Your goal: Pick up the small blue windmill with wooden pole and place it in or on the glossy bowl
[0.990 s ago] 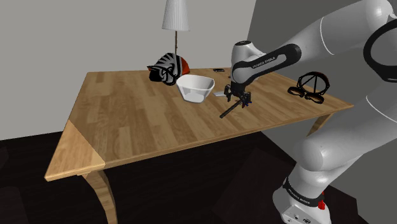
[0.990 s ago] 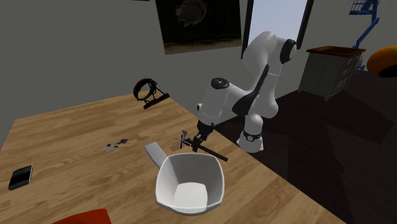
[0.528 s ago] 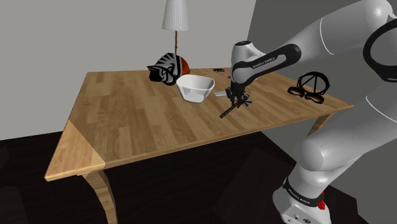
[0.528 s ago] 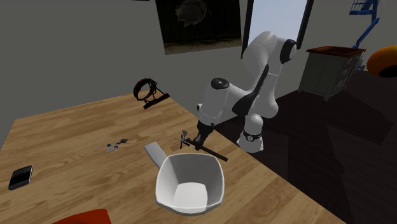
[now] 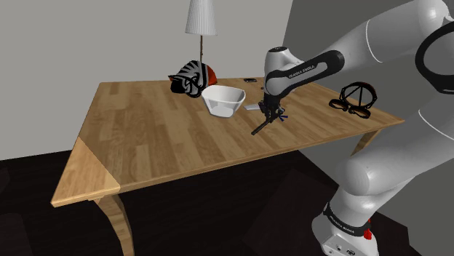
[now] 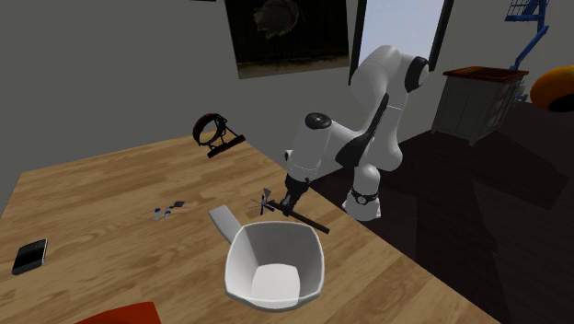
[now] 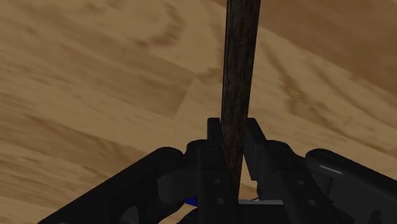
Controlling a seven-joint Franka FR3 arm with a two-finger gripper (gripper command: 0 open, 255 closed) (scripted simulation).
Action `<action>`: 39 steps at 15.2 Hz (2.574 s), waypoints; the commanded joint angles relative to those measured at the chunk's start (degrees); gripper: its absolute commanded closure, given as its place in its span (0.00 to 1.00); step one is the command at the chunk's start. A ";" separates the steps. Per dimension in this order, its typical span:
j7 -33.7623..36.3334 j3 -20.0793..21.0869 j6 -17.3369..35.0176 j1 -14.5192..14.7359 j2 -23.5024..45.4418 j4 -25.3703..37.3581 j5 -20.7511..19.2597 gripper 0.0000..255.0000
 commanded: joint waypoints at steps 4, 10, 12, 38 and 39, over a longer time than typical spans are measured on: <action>-1.12 -0.22 -3.13 0.24 -1.42 1.86 0.82 1.00; -2.59 -0.51 -7.81 0.49 -3.12 5.01 1.76 1.00; -3.04 -0.59 -9.35 0.55 -3.57 6.15 2.01 1.00; -4.94 0.68 -27.76 0.92 -1.10 26.95 2.99 1.00; -3.81 1.52 -28.04 1.11 0.83 28.89 2.72 1.00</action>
